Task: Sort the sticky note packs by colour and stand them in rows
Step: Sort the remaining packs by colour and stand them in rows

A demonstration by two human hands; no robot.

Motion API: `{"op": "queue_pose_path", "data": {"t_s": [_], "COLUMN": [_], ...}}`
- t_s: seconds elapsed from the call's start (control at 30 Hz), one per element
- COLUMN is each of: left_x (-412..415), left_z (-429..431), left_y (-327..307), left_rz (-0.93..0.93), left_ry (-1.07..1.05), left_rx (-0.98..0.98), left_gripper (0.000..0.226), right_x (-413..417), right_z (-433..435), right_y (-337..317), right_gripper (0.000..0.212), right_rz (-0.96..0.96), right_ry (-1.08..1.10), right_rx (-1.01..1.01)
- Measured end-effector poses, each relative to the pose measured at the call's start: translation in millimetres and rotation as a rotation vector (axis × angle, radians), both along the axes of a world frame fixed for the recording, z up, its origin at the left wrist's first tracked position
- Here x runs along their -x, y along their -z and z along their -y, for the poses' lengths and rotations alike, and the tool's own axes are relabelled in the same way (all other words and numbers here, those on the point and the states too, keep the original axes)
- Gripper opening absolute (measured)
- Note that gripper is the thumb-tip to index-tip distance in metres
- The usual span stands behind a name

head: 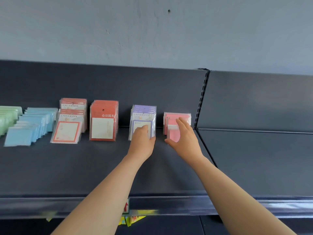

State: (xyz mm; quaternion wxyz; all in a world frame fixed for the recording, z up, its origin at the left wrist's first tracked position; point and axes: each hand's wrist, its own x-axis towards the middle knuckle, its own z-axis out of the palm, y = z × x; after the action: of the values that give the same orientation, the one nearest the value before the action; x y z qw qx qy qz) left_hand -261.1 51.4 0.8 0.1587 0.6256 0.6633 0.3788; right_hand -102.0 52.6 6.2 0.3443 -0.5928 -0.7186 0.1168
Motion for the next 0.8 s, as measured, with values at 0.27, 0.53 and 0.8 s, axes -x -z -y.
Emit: {"op": "queue_pose_path", "data": {"t_s": [0.27, 0.53, 0.8], "left_x": [77.8, 189.3, 292.1], "left_z": [36.8, 68.7, 49.2], "left_y": [-15.1, -16.8, -12.1], "left_rz": [-0.039, -0.082, -0.174], "left_ry": [-0.161, -0.342, -0.296], "left_rx": [-0.019, 0.038, 0.138], "left_gripper": [0.041, 0.046, 0.031], "right_x": [73.6, 169.6, 284.6], "right_z": [7.9, 25.3, 20.1], "right_y": [-6.8, -6.3, -0.3], "right_gripper": [0.069, 0.06, 0.038], "right_rz": [0.02, 0.059, 0.041], "right_ry": [-0.209, -0.356, -0.344], "right_rx": [-0.068, -0.023, 0.124]}}
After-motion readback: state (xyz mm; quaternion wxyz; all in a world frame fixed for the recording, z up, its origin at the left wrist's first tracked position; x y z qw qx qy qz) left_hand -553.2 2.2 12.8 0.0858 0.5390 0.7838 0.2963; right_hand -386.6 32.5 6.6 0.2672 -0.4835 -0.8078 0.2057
